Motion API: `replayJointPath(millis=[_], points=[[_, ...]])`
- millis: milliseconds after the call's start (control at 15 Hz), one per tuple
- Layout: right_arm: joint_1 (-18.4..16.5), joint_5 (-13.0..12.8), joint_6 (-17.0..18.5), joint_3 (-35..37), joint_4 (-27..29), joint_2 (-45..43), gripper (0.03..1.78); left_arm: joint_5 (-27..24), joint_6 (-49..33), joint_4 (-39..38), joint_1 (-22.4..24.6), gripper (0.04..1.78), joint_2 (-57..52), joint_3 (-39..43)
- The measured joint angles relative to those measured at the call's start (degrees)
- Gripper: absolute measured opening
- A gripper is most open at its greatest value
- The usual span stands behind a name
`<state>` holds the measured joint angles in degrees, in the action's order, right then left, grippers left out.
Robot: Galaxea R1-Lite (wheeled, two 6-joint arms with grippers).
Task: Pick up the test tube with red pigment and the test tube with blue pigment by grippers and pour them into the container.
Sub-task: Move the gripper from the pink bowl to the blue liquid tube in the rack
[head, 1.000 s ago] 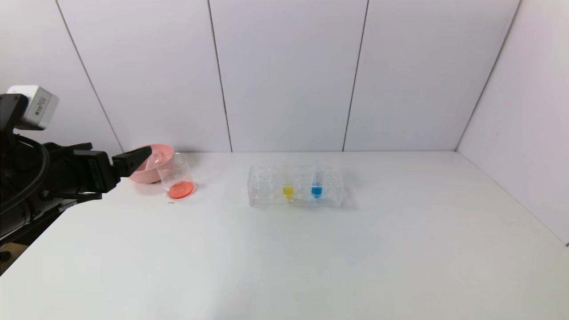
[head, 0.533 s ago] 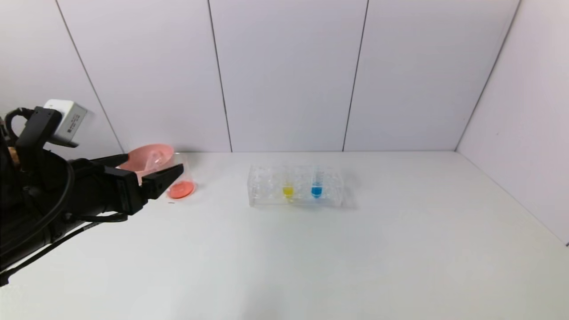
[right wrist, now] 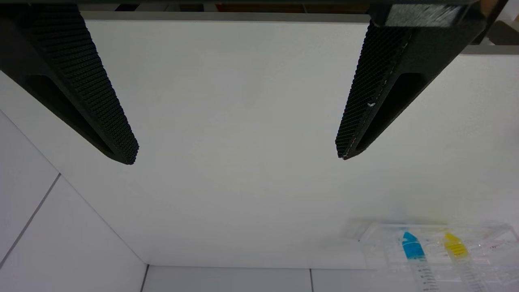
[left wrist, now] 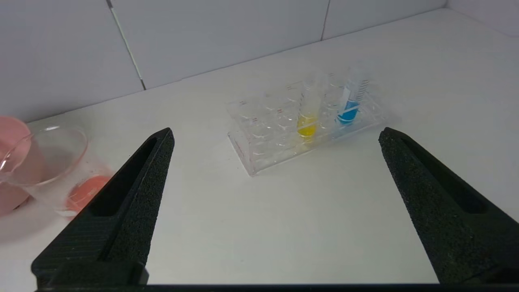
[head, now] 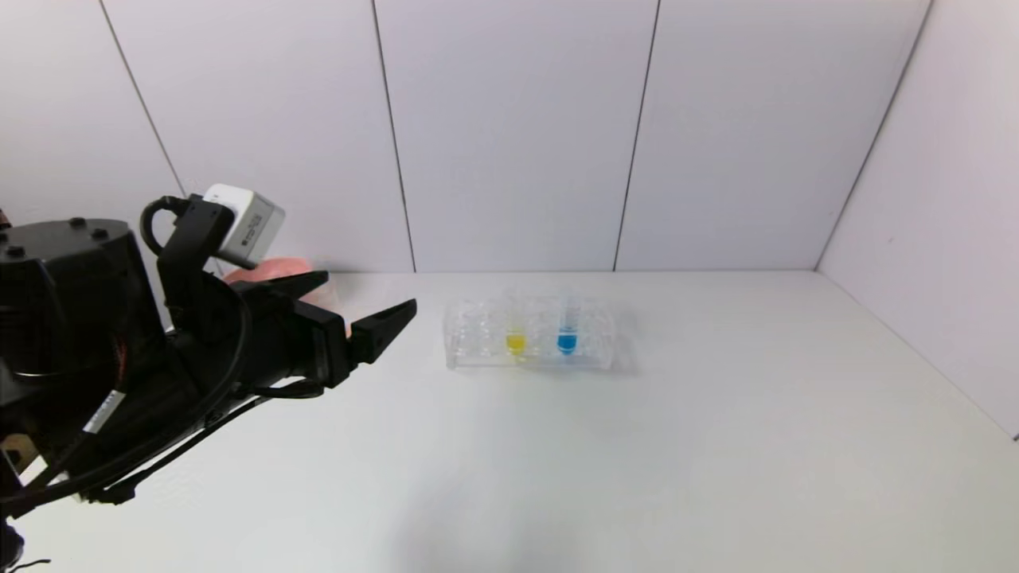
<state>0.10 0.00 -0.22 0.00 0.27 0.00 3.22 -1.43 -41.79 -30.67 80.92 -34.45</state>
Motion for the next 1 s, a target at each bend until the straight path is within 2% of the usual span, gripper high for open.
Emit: replayJointPath(millis=[333, 800, 1000], points=[[0.0, 0.0, 0.0, 0.0, 0.0, 0.0, 1.77, -0.6, -0.2, -8.1, -5.2, 1.76, 7.9, -1.4], [0.0, 0.0, 0.0, 0.0, 0.0, 0.0, 1.77, 0.0, -0.7, -11.4, -10.5, 1.76, 17.3, -5.5], [0.0, 0.0, 0.0, 0.0, 0.0, 0.0, 1.78, 1.9, -0.7, -12.9, -12.4, 1.76, 21.6, -7.7]])
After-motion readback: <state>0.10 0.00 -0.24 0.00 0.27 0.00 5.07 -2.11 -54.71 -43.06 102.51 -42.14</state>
